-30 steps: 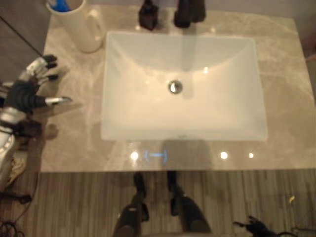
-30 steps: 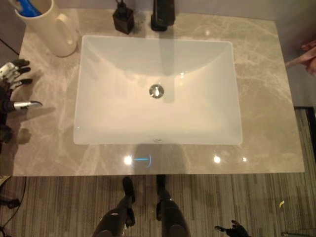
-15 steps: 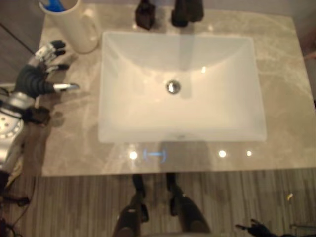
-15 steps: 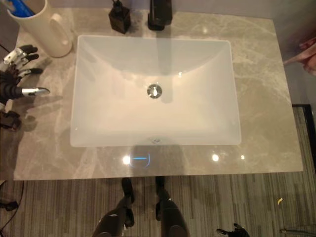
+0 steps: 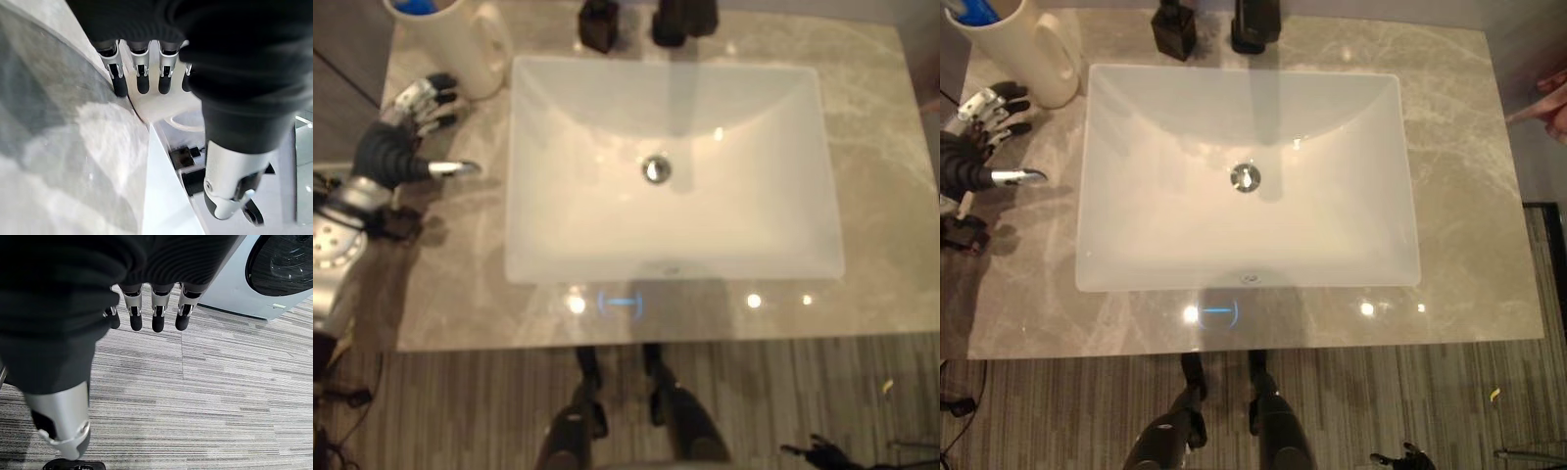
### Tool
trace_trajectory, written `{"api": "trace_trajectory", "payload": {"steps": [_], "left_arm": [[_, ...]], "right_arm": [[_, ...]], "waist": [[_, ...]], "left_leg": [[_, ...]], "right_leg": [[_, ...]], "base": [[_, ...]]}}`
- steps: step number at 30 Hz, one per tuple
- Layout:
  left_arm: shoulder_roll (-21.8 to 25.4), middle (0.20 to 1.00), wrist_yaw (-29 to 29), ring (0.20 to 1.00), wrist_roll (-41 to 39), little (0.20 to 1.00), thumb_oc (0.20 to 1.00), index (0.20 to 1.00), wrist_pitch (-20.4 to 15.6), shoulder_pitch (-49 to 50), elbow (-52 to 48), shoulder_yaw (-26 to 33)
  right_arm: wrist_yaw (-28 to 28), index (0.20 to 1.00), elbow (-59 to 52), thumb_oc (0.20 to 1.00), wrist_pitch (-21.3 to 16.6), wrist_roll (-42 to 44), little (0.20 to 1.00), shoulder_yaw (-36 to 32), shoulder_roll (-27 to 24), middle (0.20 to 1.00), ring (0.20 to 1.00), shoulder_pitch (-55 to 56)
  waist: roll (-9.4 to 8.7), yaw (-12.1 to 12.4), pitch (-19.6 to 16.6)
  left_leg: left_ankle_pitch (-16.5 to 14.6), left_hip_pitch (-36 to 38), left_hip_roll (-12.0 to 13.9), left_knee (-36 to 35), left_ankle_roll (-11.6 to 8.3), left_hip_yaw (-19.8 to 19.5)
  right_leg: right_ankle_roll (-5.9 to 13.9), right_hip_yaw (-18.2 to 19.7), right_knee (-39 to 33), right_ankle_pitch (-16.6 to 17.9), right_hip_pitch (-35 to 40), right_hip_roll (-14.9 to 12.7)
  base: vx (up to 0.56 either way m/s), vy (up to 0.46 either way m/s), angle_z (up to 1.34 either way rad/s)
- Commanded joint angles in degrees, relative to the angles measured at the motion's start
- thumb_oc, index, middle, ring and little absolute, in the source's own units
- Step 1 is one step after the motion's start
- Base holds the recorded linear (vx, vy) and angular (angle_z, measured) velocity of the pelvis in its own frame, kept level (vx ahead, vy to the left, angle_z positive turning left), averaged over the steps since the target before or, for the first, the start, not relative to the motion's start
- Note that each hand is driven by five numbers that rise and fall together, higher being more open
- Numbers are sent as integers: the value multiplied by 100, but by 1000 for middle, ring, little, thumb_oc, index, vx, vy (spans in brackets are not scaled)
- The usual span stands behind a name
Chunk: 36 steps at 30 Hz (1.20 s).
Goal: Put brush and paste in cup on sink, flatten towel.
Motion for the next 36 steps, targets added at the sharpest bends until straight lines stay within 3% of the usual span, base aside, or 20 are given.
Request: {"api": "trace_trajectory", "payload": {"steps": [1,18,36], "left_arm": [[92,1000,-346,1000,-182,1000,1000,1000,53,-6,29,-336],[-96,1000,-298,1000,-350,1000,1000,1000,64,-470,617,-632],[34,1000,83,1000,-276,1000,1000,1000,-3,-1267,1186,-947]], "right_arm": [[-63,1000,67,1000,49,91,1000,154,-252,1000,1000,270],[-63,1000,32,1000,10,90,1000,238,-311,1000,1000,243],[-135,1000,-38,1000,9,150,1000,300,-344,1000,1000,190]], "waist": [[76,-253,-98],[30,-308,-73],[-46,-407,75]], "left_leg": [[-557,47,-56,71,88,-385],[-554,-12,-51,71,95,-394],[-483,-295,-47,71,83,-407]], "right_leg": [[186,56,-6,-659,317,55],[185,84,-6,-650,255,69],[234,122,-6,-552,-18,70]], "base": [[0,0,0],[3,0,0],[3,2,0]]}}
